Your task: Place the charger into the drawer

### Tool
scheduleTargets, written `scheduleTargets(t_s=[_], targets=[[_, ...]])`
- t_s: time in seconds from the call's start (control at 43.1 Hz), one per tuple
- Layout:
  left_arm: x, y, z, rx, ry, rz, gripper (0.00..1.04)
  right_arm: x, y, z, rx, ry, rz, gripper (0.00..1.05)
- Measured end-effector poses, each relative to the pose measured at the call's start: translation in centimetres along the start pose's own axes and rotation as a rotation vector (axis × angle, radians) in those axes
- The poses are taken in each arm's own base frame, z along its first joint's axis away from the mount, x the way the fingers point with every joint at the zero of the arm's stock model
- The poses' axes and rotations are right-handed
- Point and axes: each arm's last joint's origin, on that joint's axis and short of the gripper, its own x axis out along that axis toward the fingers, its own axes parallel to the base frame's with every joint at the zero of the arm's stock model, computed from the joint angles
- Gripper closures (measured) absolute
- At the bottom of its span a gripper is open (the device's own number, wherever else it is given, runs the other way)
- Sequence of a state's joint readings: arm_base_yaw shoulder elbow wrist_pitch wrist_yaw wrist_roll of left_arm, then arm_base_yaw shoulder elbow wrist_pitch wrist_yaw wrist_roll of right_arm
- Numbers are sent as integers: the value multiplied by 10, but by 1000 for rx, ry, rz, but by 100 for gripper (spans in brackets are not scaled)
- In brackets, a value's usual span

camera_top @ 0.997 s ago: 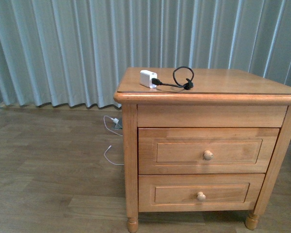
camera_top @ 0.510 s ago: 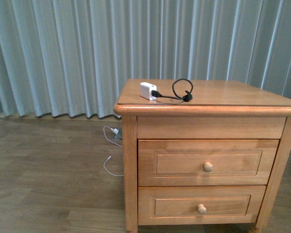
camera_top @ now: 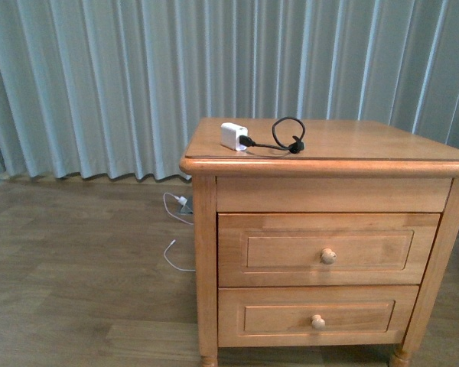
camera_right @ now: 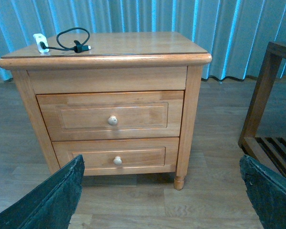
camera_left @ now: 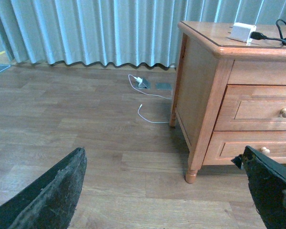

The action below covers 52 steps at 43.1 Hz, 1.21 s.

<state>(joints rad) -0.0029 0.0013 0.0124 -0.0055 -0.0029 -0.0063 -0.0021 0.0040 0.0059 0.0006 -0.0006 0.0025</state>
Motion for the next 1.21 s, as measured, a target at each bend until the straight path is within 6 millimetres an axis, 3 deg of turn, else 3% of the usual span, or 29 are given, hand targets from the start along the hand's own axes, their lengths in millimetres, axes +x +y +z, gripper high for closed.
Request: scheduleTargets(t_s=[0.255,0.324,0.556,0.788,0.857,1.02,1.205], targets=[[0,0,0,0,0,0,6,0,0,0,-1,2,-2,8],[0,0,0,0,0,0,6,0,0,-2,-17,75,-48,8],[0,0,0,0,0,0,6,20,3,2,-9,168,-12,8],[0,0,0,0,0,0,6,85,16,4,-11,212,60,8],[0,0,0,0,0,0,6,113,23,1,-13,224,80,8],[0,0,0,0,0,0,6,178,44,-22,-25,296,115,8],[0,0,0,0,0,0,6,228,61,-45,-35,317,132,8]])
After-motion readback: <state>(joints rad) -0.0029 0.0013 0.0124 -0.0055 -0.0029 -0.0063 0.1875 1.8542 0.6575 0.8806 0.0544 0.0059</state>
